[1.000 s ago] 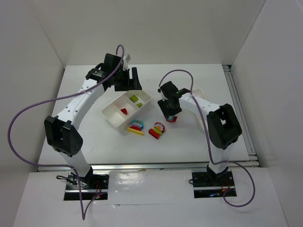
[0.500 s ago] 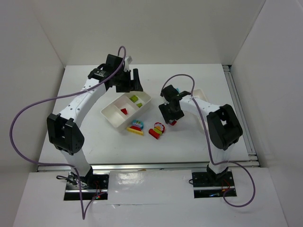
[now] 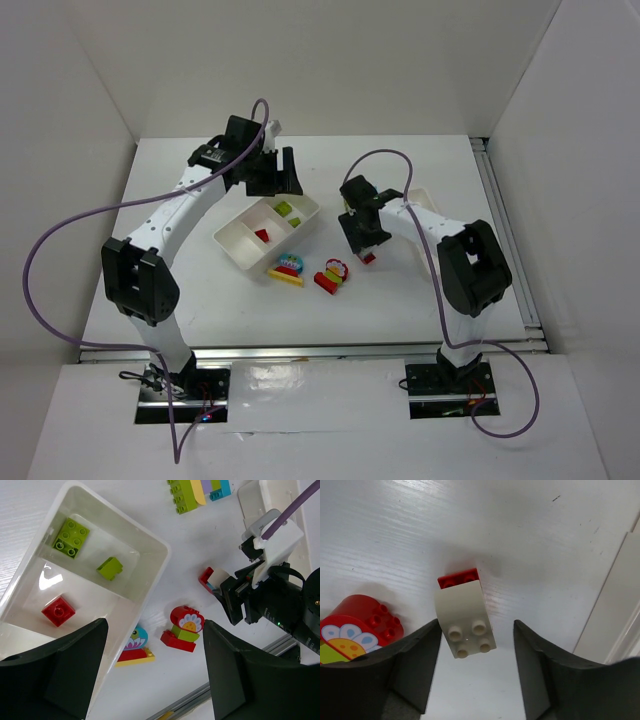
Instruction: Sort the legos into containers by color
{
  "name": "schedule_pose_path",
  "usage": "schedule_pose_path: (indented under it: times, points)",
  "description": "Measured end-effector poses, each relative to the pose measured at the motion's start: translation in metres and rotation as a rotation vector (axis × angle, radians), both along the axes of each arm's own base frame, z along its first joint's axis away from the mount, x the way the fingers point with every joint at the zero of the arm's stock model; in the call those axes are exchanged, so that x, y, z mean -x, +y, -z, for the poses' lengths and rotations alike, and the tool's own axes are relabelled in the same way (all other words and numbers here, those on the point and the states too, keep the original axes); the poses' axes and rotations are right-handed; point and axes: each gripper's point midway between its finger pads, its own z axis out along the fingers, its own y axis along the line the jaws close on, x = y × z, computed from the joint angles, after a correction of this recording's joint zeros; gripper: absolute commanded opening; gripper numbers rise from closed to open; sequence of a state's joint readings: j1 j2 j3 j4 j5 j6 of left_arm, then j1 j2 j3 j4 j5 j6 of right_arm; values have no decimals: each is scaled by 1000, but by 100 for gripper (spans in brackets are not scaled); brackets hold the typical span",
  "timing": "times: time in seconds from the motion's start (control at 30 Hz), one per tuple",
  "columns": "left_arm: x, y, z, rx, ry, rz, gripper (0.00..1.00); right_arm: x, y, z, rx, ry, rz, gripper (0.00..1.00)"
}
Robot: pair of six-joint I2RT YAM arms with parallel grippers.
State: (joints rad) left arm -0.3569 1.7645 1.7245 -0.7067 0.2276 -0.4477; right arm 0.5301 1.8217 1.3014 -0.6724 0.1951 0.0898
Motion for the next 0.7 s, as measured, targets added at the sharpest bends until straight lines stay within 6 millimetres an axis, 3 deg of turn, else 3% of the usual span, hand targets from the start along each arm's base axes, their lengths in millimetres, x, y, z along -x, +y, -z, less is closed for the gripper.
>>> schedule_pose_path:
  times: [0.1,0.27,0.47,0.6,0.7]
  points:
    - [0,0,0,0,0,0,86,1,3,0,-13,6,-8,52]
    - [0,-1,0,2,2,3,86,1,7,0,-35,8,-8,20]
    - [2,-8,-7,42,-11,64,90,1,8,-7,-68,2,9,15]
    - [13,-20,-19,158,-44,209,93,-3,7,-39,-206,-25,25,15]
    - [37,-24,-27,254,-53,320,95,-8,7,-86,-377,-82,26,15]
